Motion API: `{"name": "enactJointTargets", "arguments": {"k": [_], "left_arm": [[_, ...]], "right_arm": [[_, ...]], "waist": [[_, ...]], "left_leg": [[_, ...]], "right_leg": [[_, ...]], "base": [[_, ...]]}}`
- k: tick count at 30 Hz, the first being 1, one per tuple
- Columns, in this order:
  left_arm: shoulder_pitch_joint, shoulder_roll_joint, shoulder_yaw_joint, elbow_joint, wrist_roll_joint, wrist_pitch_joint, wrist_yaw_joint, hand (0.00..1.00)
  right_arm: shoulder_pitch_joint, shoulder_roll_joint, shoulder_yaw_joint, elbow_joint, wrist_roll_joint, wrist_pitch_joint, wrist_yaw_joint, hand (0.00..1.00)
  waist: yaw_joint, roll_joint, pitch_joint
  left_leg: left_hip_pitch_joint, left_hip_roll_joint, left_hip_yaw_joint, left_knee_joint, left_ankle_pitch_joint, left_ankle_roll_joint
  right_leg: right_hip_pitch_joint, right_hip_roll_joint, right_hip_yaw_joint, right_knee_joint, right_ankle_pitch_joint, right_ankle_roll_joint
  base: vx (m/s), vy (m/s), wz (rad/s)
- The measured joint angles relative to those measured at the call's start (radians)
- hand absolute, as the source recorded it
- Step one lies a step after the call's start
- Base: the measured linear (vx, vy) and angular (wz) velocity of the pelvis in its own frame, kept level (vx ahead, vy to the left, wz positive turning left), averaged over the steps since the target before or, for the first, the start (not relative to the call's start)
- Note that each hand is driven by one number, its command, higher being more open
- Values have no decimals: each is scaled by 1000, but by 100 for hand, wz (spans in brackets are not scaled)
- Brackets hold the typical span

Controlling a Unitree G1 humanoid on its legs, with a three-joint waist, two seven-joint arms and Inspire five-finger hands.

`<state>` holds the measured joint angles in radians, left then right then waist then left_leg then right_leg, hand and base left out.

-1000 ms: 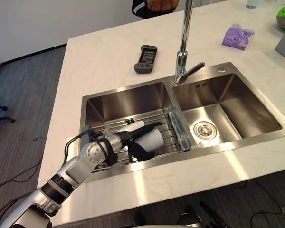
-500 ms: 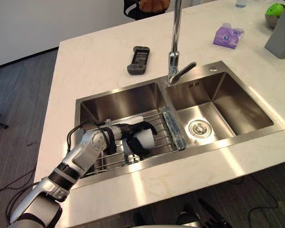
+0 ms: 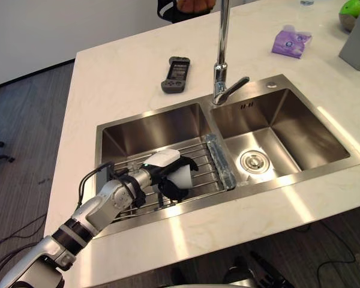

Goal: Walk over to the sink, pick up the cup, carry it to the dishwasher, place the cup inside the dishwasher, then close the dishwasher door

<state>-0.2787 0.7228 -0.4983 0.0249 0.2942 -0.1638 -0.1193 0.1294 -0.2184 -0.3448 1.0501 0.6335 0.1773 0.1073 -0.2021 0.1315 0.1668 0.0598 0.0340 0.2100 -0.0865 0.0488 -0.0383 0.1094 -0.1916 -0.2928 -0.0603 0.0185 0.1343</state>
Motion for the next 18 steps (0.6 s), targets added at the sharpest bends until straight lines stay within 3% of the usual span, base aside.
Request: {"name": "enactJointTargets", "arguments": {"k": [4,6,9,12,18], "left_arm": [[105,9,165,-105,-122,-17,38,0],[158,-10,328,-211,-225,-20,79,0],[207,-63,522,-277,-343,-52,132,0],[264,-120,647,-324,-426,-96,166,0],[373,-193,785,-346,-513,-150,165,0]], "right_arm": [[-2,-4,-1,0,-12,1,1,100],[-8,-4,-1,0,-40,2,3,100],[-24,-2,0,0,-58,9,5,100],[-37,0,0,1,-89,15,6,100],[-41,7,3,12,-131,19,6,100]], "waist": [[61,0,0],[108,-1,0],[145,-2,0],[178,-3,0],[242,-7,-5]], "left_leg": [[-8,-3,-31,2,1,0],[-19,-4,-62,11,1,0],[-25,-3,-93,25,1,0],[-37,-2,-127,46,-1,-3],[-71,-2,-188,84,0,-7]], "right_leg": [[12,-2,-35,5,-12,3],[21,-3,-64,14,-22,4],[33,-3,-92,33,-42,1],[46,-1,-125,47,-57,-2],[52,0,-182,80,-79,-3]], "base": [[12,-31,29],[14,-35,37],[6,-43,32],[-19,-44,30],[-53,-28,35]]}}
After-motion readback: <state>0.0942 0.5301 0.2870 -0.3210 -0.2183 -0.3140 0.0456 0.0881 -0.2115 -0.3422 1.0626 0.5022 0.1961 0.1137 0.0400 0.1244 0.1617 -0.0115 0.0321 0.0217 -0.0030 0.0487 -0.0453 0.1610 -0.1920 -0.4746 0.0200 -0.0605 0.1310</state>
